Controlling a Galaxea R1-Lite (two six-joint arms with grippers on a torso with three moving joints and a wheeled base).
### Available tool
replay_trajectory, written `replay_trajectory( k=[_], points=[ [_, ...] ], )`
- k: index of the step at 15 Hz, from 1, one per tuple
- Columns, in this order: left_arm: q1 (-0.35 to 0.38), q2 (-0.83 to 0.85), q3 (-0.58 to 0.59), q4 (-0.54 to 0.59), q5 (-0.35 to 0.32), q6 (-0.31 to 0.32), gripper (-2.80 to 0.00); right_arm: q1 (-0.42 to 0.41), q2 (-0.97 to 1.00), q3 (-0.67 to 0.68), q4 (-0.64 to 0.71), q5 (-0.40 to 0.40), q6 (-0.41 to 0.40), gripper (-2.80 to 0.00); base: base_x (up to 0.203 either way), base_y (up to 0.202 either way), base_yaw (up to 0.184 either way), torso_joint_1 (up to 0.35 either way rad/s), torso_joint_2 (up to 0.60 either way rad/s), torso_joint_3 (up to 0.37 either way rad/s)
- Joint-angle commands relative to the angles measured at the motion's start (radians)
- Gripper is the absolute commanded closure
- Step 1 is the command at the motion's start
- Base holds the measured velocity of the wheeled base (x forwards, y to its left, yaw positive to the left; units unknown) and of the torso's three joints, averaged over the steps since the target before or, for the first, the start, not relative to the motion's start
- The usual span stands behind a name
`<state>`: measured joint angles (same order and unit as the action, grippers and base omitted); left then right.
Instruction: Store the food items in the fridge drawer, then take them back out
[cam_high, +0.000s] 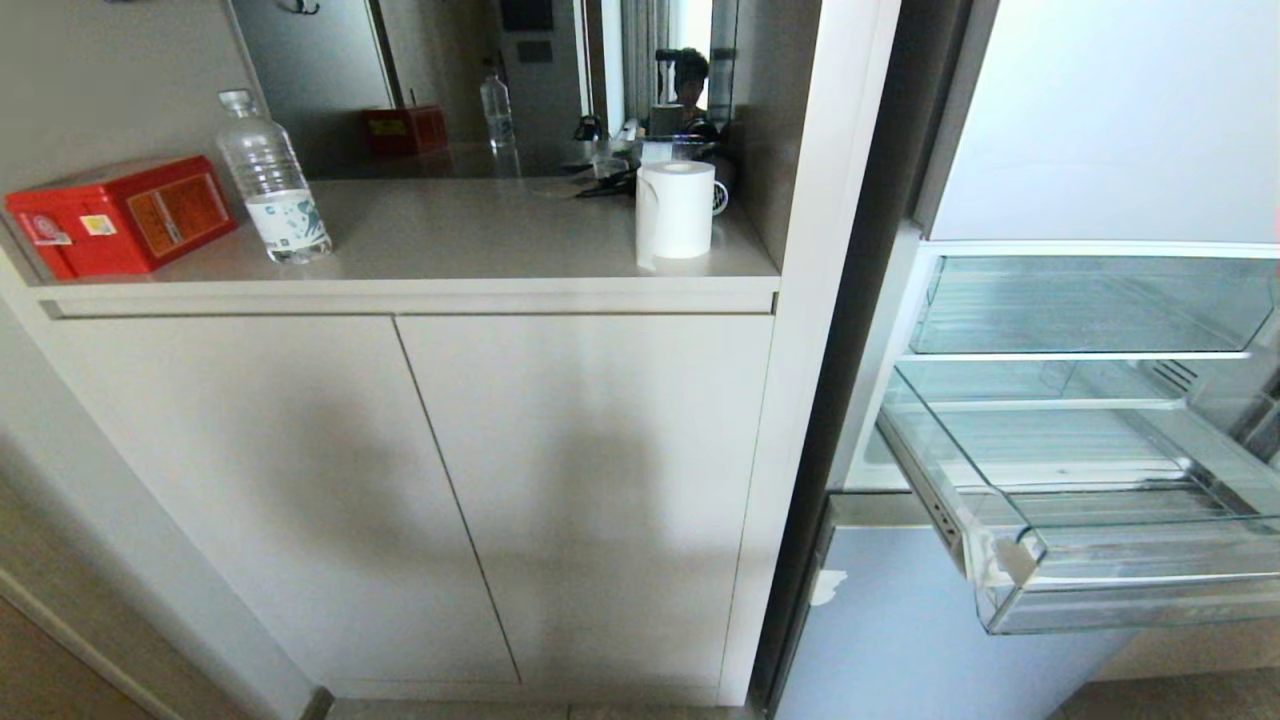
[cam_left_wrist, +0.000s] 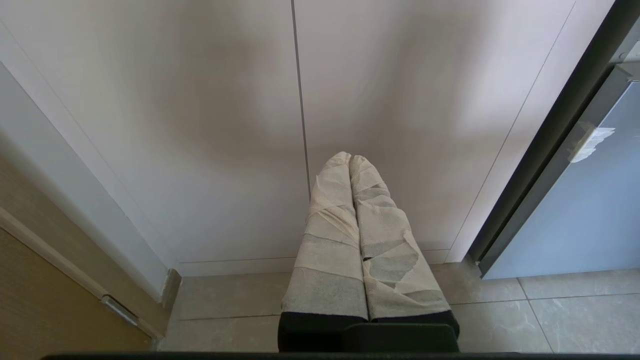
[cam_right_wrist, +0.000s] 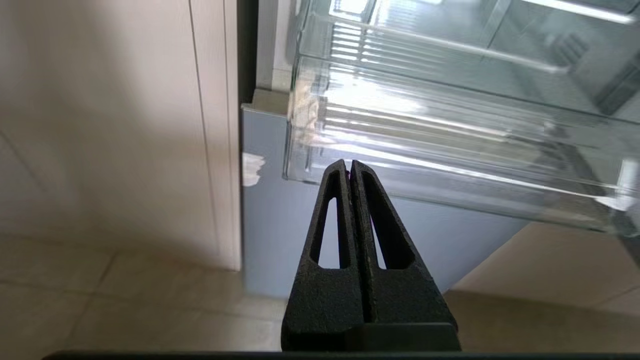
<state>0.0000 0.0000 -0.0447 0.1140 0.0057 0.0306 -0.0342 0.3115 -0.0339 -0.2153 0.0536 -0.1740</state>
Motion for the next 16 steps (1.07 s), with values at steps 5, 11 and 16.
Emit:
replay_trajectory(
  k=[5, 11, 16],
  points=[
    [0.0, 0.002, -0.001, 0.001, 0.0, -0.014, 0.0, 0.025, -0.312, 0.035, 0.219, -0.012, 0.031, 0.0, 0.0, 0.0, 0.0, 0.0, 0.0, 0.0],
    [0.0, 0.002, 0.0, 0.0, 0.0, -0.014, 0.0, 0.025, -0.313, 0.035, 0.22, -0.032, 0.088, 0.0, 0.0, 0.0, 0.0, 0.0, 0.0, 0.0],
    [0.0, 0.002, -0.001, 0.0, 0.0, -0.014, 0.0, 0.025, -0.312, 0.035, 0.22, -0.031, 0.085, 0.0, 0.002, 0.004, -0.071, 0.001, 0.0, 0.002]
  ],
)
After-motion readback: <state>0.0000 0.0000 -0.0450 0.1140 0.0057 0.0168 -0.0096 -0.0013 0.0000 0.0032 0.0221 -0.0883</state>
